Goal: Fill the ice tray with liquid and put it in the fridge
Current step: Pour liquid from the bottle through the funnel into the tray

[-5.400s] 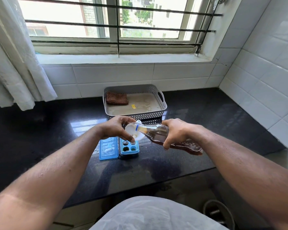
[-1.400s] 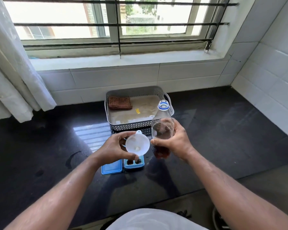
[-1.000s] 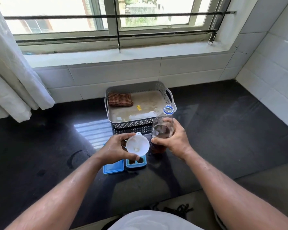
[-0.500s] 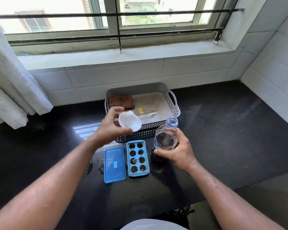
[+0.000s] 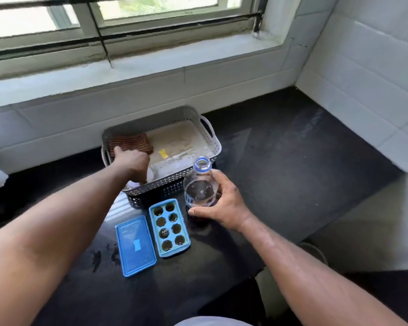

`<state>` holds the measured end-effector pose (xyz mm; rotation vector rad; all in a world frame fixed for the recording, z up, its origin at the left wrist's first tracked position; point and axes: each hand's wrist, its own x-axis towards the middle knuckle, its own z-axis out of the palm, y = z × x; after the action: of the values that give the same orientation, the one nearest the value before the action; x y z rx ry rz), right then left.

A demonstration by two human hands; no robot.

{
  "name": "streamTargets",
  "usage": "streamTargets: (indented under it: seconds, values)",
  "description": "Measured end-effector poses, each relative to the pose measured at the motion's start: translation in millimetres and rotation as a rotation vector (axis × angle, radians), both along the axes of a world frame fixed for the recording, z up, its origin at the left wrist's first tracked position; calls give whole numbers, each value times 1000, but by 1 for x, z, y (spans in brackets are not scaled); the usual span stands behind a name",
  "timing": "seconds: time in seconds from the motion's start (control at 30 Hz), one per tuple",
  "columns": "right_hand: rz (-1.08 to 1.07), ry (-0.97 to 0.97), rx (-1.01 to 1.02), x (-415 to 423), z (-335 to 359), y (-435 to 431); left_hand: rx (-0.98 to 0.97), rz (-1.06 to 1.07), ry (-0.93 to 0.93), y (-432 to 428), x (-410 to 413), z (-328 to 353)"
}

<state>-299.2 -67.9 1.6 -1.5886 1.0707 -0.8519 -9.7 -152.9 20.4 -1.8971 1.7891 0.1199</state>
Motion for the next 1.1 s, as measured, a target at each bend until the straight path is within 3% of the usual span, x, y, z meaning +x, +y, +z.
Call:
streamTargets:
  seconds: [0.13, 0.2, 0.27, 0.33, 0.37, 0.43, 0.57, 0.67, 0.73, 0.8, 0.9, 0.97, 1.1]
  values:
    - [81, 186, 90, -20, -3, -4, -1, -7, 6, -1, 4, 7]
    - [2, 400, 39, -36, -9, -13, -172, 8, 141, 6, -4, 17]
    - [-63, 681, 27, -51, -16, -20, -467, 68, 584, 18, -19, 29]
    - [-39, 868, 95, -59, -23, -24, -644, 194, 1277, 42, -39, 43]
    - [-12, 904, 119, -59, -27, -25, -673, 200, 1524, 59, -51, 51]
    - [24, 910, 130, -56, -36, -25, -636, 124, 1730, 88, -74, 57]
    - [83, 893, 43, -45, -47, -25, -608, 46, 1551, 116, -110, 46]
    - [18, 829, -44, -33, -31, -27, -672, 15, 1565, 120, -122, 39]
    - [-176, 533, -35, -21, -2, -31, -682, 15, 1613, 120, -122, 38]
    - [-298, 65, -16, -9, 45, -34, -667, 26, 1639, 122, -123, 39]
    - [-149, -391, -115, -5, 107, -26, -644, 42, 1615, 124, -123, 42]
    - [-10, -407, -180, -5, 130, -14, -645, 38, 1578, 123, -125, 44]
    - [82, -80, -441, -9, 140, -5, -662, 69, 1628, 121, -145, 55]
